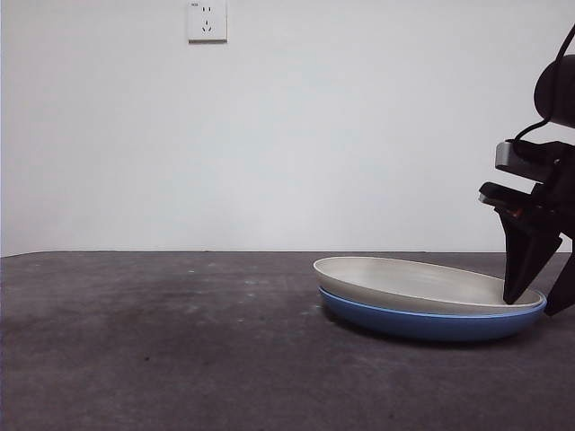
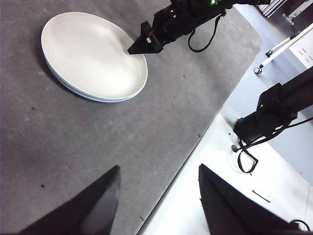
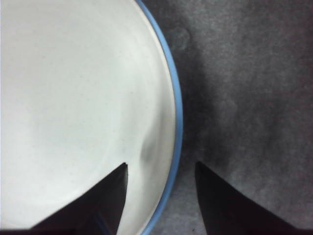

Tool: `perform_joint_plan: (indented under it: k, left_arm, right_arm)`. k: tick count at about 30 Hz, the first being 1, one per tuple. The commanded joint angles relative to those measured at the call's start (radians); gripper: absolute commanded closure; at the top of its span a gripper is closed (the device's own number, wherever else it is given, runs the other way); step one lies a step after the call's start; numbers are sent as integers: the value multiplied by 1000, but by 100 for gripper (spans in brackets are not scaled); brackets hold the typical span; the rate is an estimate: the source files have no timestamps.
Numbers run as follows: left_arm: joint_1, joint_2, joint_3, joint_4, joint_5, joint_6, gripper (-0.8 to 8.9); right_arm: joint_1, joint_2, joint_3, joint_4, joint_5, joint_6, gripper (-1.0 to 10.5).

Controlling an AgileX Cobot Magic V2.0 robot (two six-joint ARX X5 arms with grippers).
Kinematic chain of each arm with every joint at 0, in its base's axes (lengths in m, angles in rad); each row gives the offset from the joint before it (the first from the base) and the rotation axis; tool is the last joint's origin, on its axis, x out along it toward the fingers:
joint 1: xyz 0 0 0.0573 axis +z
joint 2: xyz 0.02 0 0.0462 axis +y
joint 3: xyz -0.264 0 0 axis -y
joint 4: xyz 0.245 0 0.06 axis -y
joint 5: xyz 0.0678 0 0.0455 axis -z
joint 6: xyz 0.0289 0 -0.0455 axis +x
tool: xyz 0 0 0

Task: Pick up the white plate, put it on the blue plate, put it on desk

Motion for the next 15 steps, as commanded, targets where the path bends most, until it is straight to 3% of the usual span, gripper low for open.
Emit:
perform_joint_plan:
  k: [1,4,12,15]
  left_arm:
    - [-5,8,10,10,5,13,561]
    - [-5,8,10,11,5,13,561]
    - [-5,8,10,11,5,13,561]
    - [-5,8,10,11,5,13,561]
  right_arm:
    - [2,19,4,14,5,12,760]
    - [2,19,4,23,5,14,846]
    - [2,19,4,23,34,38,867]
    - [2,19,4,23,34,39,932]
